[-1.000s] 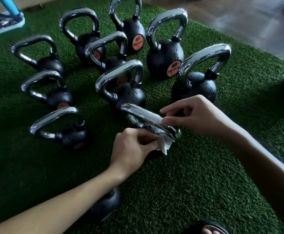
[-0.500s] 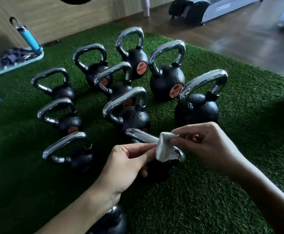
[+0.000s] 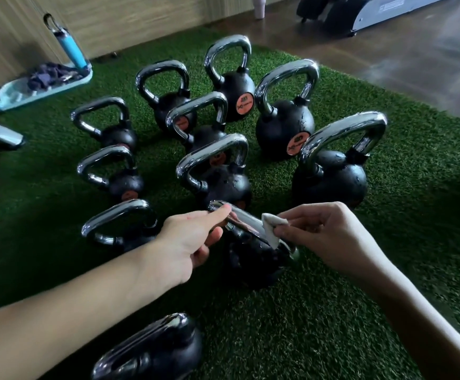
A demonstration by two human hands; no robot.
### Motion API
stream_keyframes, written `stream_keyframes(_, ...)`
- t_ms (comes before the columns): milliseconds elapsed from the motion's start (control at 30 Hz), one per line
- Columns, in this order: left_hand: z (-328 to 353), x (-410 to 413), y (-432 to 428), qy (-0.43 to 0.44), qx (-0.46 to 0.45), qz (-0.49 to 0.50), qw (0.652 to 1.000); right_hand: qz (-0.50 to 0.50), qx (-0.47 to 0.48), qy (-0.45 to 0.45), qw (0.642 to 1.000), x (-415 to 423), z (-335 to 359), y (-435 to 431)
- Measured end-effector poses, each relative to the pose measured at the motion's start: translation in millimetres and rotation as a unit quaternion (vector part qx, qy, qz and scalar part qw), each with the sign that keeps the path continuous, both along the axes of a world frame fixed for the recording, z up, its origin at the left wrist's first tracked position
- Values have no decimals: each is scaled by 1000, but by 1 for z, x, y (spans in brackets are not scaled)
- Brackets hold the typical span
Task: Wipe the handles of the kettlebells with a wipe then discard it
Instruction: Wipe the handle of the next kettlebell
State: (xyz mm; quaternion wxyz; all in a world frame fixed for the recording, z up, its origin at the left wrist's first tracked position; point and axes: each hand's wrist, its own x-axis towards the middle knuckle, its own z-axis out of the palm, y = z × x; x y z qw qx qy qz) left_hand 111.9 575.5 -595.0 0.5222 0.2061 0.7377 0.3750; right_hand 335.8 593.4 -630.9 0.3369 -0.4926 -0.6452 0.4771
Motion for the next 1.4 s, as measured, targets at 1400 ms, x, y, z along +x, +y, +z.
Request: stream_keyframes(1400, -20, -60, -30, 115, 92, -117, 982, 109, 92, 30, 989, -108, -40, 44)
